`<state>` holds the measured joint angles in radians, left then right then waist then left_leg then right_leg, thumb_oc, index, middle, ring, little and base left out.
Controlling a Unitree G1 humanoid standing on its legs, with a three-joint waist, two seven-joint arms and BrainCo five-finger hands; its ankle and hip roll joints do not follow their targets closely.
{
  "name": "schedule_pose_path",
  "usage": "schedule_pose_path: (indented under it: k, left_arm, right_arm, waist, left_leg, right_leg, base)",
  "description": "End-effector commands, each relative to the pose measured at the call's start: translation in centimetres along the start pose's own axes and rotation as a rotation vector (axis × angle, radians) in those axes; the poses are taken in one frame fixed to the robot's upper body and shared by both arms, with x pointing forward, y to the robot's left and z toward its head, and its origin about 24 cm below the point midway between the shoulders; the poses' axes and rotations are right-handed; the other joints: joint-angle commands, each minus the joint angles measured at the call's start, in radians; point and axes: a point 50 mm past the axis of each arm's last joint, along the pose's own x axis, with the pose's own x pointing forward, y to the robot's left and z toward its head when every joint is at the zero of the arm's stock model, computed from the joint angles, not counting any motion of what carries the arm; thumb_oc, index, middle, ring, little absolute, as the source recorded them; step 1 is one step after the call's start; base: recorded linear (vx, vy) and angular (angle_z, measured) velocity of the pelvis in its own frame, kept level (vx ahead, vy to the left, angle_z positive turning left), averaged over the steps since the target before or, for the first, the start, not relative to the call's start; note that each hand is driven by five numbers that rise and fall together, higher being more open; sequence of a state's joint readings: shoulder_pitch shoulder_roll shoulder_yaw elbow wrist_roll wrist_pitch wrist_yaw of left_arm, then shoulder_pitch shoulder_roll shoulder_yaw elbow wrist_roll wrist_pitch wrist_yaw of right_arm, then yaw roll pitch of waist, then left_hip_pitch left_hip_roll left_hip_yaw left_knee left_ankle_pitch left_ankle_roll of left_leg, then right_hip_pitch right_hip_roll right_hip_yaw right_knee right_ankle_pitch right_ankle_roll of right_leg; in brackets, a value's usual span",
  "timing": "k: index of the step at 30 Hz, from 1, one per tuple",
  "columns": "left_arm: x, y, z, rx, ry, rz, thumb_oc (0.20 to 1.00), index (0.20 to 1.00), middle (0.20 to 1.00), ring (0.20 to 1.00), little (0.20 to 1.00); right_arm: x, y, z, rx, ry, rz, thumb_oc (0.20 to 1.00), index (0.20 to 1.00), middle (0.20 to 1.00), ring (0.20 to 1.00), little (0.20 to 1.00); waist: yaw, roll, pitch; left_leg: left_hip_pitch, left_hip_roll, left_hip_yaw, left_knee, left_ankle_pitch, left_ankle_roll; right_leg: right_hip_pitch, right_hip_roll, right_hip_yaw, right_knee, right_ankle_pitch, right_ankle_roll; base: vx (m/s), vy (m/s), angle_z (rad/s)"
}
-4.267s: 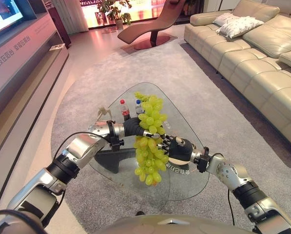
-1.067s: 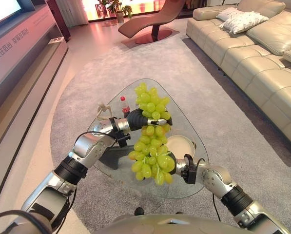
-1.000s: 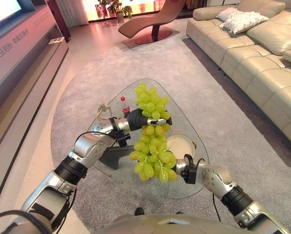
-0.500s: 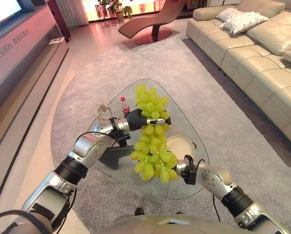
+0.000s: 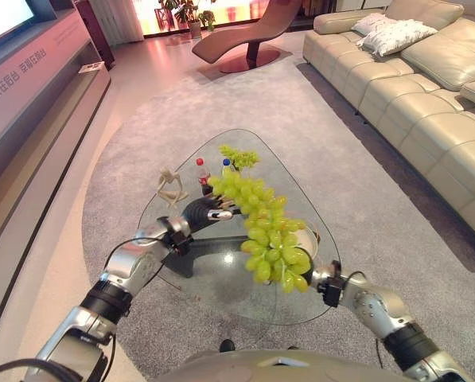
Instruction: Pick up fruits into the plate
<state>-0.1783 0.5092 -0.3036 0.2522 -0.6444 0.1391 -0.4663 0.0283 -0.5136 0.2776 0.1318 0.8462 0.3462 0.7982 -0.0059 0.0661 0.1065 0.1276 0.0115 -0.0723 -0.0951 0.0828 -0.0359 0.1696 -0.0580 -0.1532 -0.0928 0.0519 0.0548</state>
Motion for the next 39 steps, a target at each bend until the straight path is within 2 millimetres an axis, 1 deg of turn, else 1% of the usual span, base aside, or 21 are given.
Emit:
schedule_pose_path:
  k: [1, 3, 4, 5, 6, 7, 8, 10, 11, 14, 17, 18, 21, 23, 25, 26, 27, 31, 34, 36, 39]
  left_arm:
    - [-0.9, 2.7, 2.6, 0.113, -0.084, 0.126, 1.0, 1.0, 1.0, 1.0, 1.0]
    - [-1.7, 3.5, 1.4, 0.098, -0.051, 0.184, 1.0, 1.0, 1.0, 1.0, 1.0]
    - [-2.5, 4.4, 0.1, 0.106, 0.001, 0.254, 1.0, 1.0, 1.0, 1.0, 1.0]
    - [-2.7, 4.6, -0.2, 0.103, 0.012, 0.267, 1.0, 1.0, 1.0, 1.0, 1.0]
    - [-3.6, 5.4, -1.9, 0.1, 0.085, 0.341, 1.0, 1.0, 1.0, 1.0, 1.0]
    - [-3.6, 5.4, -1.9, 0.1, 0.084, 0.342, 1.0, 1.0, 1.0, 1.0, 1.0]
    - [-4.1, 5.8, -2.6, 0.105, 0.111, 0.366, 1.0, 1.0, 1.0, 1.0, 1.0]
    - [-4.9, 6.2, -4.6, 0.093, 0.2, 0.414, 1.0, 1.0, 1.0, 1.0, 1.0]
    - [-5.4, 6.2, -6.2, 0.082, 0.253, 0.438, 1.0, 1.0, 1.0, 1.0, 1.0]
    - [-6.0, 6.1, -8.8, 0.104, 0.361, 0.478, 1.0, 1.0, 1.0, 1.0, 1.0]
    - [-6.3, 5.7, -11.3, 0.03, 0.436, 0.546, 1.0, 1.0, 1.0, 1.0, 1.0]
    - [-6.4, 5.7, -11.5, 0.018, 0.441, 0.557, 1.0, 1.0, 1.0, 1.0, 1.0]
    - [-6.6, 5.2, -13.1, -0.042, 0.468, 0.602, 1.0, 1.0, 1.0, 1.0, 1.0]
    - [-6.6, 5.0, -13.6, -0.057, 0.477, 0.612, 1.0, 1.0, 1.0, 1.0, 1.0]
    - [-6.4, 4.8, -13.9, -0.049, 0.482, 0.607, 1.0, 1.0, 1.0, 1.0, 1.0]
    - [-6.4, 4.8, -13.9, -0.049, 0.482, 0.607, 1.0, 1.0, 1.0, 1.0, 1.0]
    - [-6.3, 4.8, -13.9, -0.039, 0.487, 0.601, 1.0, 1.0, 1.0, 1.0, 1.0]
    - [-4.3, 4.7, -12.6, 0.014, 0.438, 0.573, 1.0, 1.0, 1.0, 1.0, 1.0]
    - [-3.4, 4.7, -11.8, 0.031, 0.412, 0.565, 1.0, 1.0, 1.0, 1.0, 1.0]
    - [-2.6, 4.7, -11.0, 0.039, 0.385, 0.561, 1.0, 1.0, 1.0, 1.0, 1.0]
    - [-2.0, 4.7, -10.5, 0.045, 0.367, 0.556, 1.0, 1.0, 1.0, 1.0, 1.0]
  right_arm:
    - [0.3, 0.0, 2.4, -0.111, -0.119, -0.002, 0.2, 0.2, 0.2, 0.2, 0.2]
    - [-0.7, -0.8, 2.7, -0.144, -0.117, -0.073, 0.2, 0.2, 0.2, 0.2, 0.2]
    - [-1.8, -1.8, 3.0, -0.193, -0.11, -0.161, 0.2, 0.2, 0.2, 0.2, 0.2]
    - [-2.0, -2.0, 3.1, -0.205, -0.109, -0.18, 0.2, 0.2, 0.2, 0.2, 0.2]
    - [-3.2, -2.9, 3.8, -0.269, -0.095, -0.276, 0.2, 0.2, 0.2, 0.2, 0.2]
    - [-3.2, -2.9, 3.8, -0.269, -0.095, -0.276, 0.2, 0.2, 0.2, 0.2, 0.2]
    - [-3.7, -3.3, 4.1, -0.298, -0.088, -0.316, 0.2, 0.2, 0.2, 0.2, 0.2]
    - [-4.6, -4.1, 5.0, -0.368, -0.069, -0.414, 0.2, 0.2, 0.2, 0.2, 0.2]
    - [-5.1, -4.6, 5.7, -0.407, -0.06, -0.471, 0.2, 0.2, 0.2, 0.2, 0.2]
    - [-5.6, -5.7, 7.0, -0.499, -0.029, -0.586, 0.2, 0.2, 0.2, 0.2, 0.2]
    - [-5.7, -6.7, 9.4, -0.628, -0.002, -0.715, 0.2, 0.2, 0.2, 0.2, 0.2]
    - [-5.6, -6.7, 9.6, -0.64, 0.0, -0.728, 0.2, 0.2, 0.2, 0.2, 0.2]
    - [-5.7, -7.5, 12.5, -0.732, -0.008, -0.85, 0.2, 0.2, 0.2, 0.2, 0.2]
    - [-6.0, -7.7, 13.8, -0.773, -0.011, -0.909, 0.2, 0.2, 0.2, 0.2, 0.2]
    - [-6.7, -8.0, 15.9, -0.825, -0.031, -0.991, 0.2, 0.2, 0.2, 0.2, 0.2]
    - [-6.7, -8.0, 15.9, -0.825, -0.031, -0.991, 0.2, 0.2, 0.2, 0.2, 0.2]
    - [-6.9, -8.0, 16.5, -0.843, -0.033, -1.018, 0.2, 0.2, 0.2, 0.2, 0.2]
    - [-8.0, -7.7, 21.8, -0.945, -0.096, -1.188, 0.2, 0.2, 0.2, 0.2, 0.2]
    - [-8.2, -7.3, 23.5, -0.985, -0.119, -1.251, 0.2, 0.2, 0.2, 0.2, 0.2]
    - [-7.9, -6.6, 25.3, -1.027, -0.134, -1.295, 0.2, 0.2, 0.2, 0.2, 0.2]
    - [-7.6, -6.2, 26.3, -1.057, -0.136, -1.322, 0.2, 0.2, 0.2, 0.2, 0.2]
  waist:
    - [0.006, -0.058, 0.023]
    - [0.006, -0.061, 0.029]
    - [0.006, -0.063, 0.037]
    - [0.006, -0.063, 0.039]
    - [0.009, -0.066, 0.054]
    - [0.009, -0.066, 0.054]
    - [0.01, -0.067, 0.06]
    - [0.013, -0.069, 0.078]
    - [0.018, -0.071, 0.09]
    - [0.028, -0.071, 0.114]
    - [0.039, -0.074, 0.162]
    - [0.039, -0.075, 0.168]
    - [0.054, -0.071, 0.227]
    - [0.061, -0.066, 0.251]
    - [0.071, -0.057, 0.288]
    - [0.071, -0.057, 0.288]
    - [0.074, -0.054, 0.299]
    - [0.092, -0.024, 0.378]
    - [0.097, -0.013, 0.405]
    - [0.1, -0.001, 0.413]
    - [0.104, 0.006, 0.414]
  left_leg:
    - [0.088, -0.007, 0.087, 0.042, -0.175, -0.002]
    - [0.087, -0.005, 0.089, 0.044, -0.175, -0.004]
    - [0.084, -0.003, 0.089, 0.048, -0.176, -0.006]
    - [0.083, -0.003, 0.089, 0.049, -0.176, -0.006]
    - [0.074, 0.001, 0.09, 0.056, -0.177, -0.009]
    - [0.074, 0.001, 0.09, 0.056, -0.177, -0.009]
    - [0.07, 0.001, 0.09, 0.058, -0.176, -0.011]
    - [0.056, 0.003, 0.088, 0.066, -0.176, -0.014]
    - [0.044, 0.005, 0.086, 0.073, -0.177, -0.015]
    - [0.02, 0.005, 0.08, 0.085, -0.178, -0.015]
    - [-0.02, 0.004, 0.068, 0.105, -0.178, -0.015]
    - [-0.025, 0.004, 0.066, 0.107, -0.178, -0.015]
    - [-0.069, -0.001, 0.04, 0.126, -0.177, -0.013]
    - [-0.09, -0.003, 0.027, 0.134, -0.175, -0.012]
    - [-0.127, -0.008, 0.008, 0.146, -0.169, -0.013]
    - [-0.127, -0.008, 0.008, 0.146, -0.169, -0.013]
    - [-0.138, -0.01, 0.002, 0.15, -0.166, -0.012]
    - [-0.226, -0.027, -0.043, 0.172, -0.146, -0.012]
    - [-0.267, -0.034, -0.06, 0.186, -0.135, -0.012]
    - [-0.322, -0.042, -0.072, 0.201, -0.122, -0.008]
    - [-0.377, -0.051, -0.078, 0.223, -0.116, -0.005]
  right_leg:
    - [0.025, -0.047, 0.022, 0.022, -0.082, 0.058]
    - [0.024, -0.047, 0.02, 0.024, -0.082, 0.059]
    - [0.022, -0.048, 0.018, 0.026, -0.083, 0.059]
    - [0.021, -0.048, 0.017, 0.027, -0.083, 0.059]
    - [0.013, -0.05, 0.013, 0.033, -0.084, 0.059]
    - [0.012, -0.05, 0.013, 0.033, -0.084, 0.059]
    - [0.008, -0.051, 0.011, 0.037, -0.084, 0.06]
    - [-0.006, -0.052, 0.008, 0.046, -0.086, 0.061]
    - [-0.017, -0.053, 0.008, 0.052, -0.087, 0.06]
    - [-0.039, -0.053, 0.008, 0.064, -0.088, 0.059]
    - [-0.074, -0.053, 0.013, 0.085, -0.093, 0.055]
    - [-0.078, -0.052, 0.013, 0.087, -0.094, 0.055]
    - [-0.118, -0.047, 0.013, 0.108, -0.099, 0.045]
    - [-0.135, -0.045, 0.01, 0.117, -0.101, 0.04]
    - [-0.167, -0.042, 0.003, 0.132, -0.101, 0.033]
    - [-0.167, -0.042, 0.003, 0.132, -0.101, 0.033]
    - [-0.176, -0.042, 0.0, 0.136, -0.101, 0.03]
    - [-0.261, -0.041, -0.023, 0.17, -0.1, 0.012]
    - [-0.305, -0.044, -0.037, 0.193, -0.099, 0.007]
    - [-0.368, -0.045, -0.047, 0.219, -0.097, 0.0]
    - [-0.432, -0.049, -0.054, 0.252, -0.097, -0.004]
  base:
    - [0.0, 0.0, 0.0]
    - [0.02, -0.006, 0.0]
    - [0.03, -0.012, 0.0]
    - [0.0, 0.0, 0.0]
    - [0.0, 0.0, 0.0]
    - [0.0, 0.0, 0.0]
    - [0.0, 0.0, 0.0]
    - [-0.02, -0.016, 0.0]
    - [-0.04, -0.032, -0.01]
    - [-0.04, -0.029, 0.01]
    - [-0.1, -0.048, 0.02]
    - [-0.11, -0.065, 0.11]
    - [-0.13, -0.061, 0.18]
    - [-0.13, -0.041, 0.16]
    - [-0.13, -0.035, 0.24]
    - [-0.07, -0.018, 0.19]
    - [-0.11, -0.019, 0.18]
    - [-0.18, -0.004, 0.18]
    - [-0.11, 0.021, 0.19]
    - [-0.1, 0.054, 0.05]
    - [-0.04, 0.05, 0.07]
